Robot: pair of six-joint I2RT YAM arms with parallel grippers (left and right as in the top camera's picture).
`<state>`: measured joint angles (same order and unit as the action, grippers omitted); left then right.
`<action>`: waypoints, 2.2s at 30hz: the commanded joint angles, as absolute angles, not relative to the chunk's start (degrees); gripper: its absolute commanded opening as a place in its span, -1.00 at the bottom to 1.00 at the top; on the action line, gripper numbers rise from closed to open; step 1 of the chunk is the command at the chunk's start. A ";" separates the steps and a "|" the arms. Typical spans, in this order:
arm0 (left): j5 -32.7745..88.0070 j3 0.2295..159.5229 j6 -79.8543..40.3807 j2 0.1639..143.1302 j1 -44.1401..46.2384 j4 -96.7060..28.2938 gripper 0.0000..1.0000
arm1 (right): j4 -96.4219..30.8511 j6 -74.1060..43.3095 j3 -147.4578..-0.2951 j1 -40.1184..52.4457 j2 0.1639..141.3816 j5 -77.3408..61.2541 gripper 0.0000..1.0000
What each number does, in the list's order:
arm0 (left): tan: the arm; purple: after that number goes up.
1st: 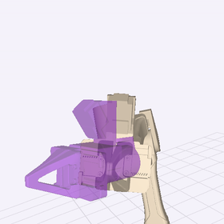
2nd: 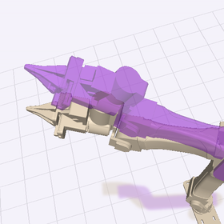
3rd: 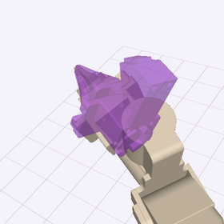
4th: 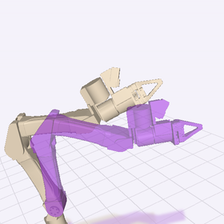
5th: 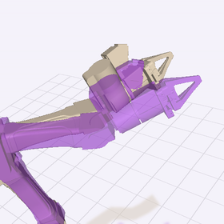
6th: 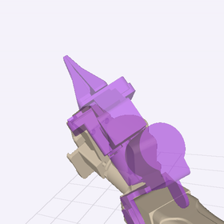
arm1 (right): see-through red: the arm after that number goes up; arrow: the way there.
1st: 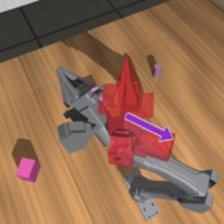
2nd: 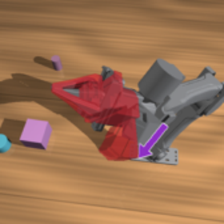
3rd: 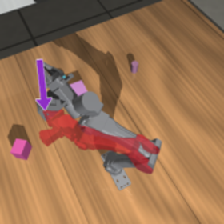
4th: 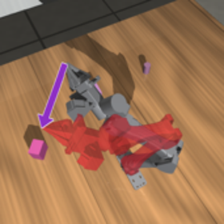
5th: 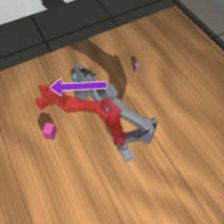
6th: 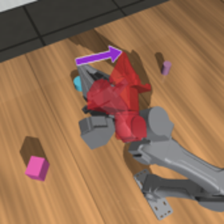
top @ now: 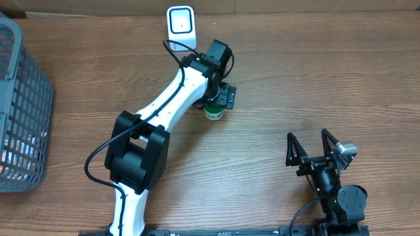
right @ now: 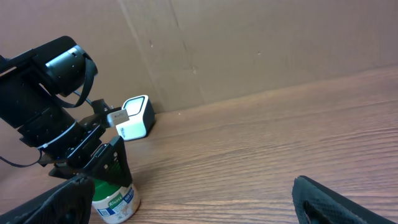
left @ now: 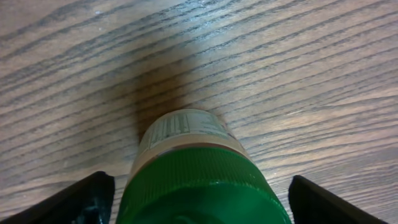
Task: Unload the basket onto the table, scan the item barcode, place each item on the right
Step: 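Carry the jar to the table center and set it down, then move the left gripper back into the basket toward the items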
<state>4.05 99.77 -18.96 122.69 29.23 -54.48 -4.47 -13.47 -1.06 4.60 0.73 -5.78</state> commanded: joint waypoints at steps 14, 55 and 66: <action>4.14 119.68 -16.53 121.97 26.22 -67.48 1.00 | -4.21 -13.63 -0.47 4.91 0.16 -6.07 1.00; 18.35 166.69 -15.68 116.86 -25.56 -95.37 1.00 | -4.21 -13.63 -0.45 4.91 0.16 -6.07 1.00; 17.43 166.69 -15.92 116.11 -34.98 -95.15 1.00 | -4.21 -13.63 -0.45 4.91 0.16 -6.07 1.00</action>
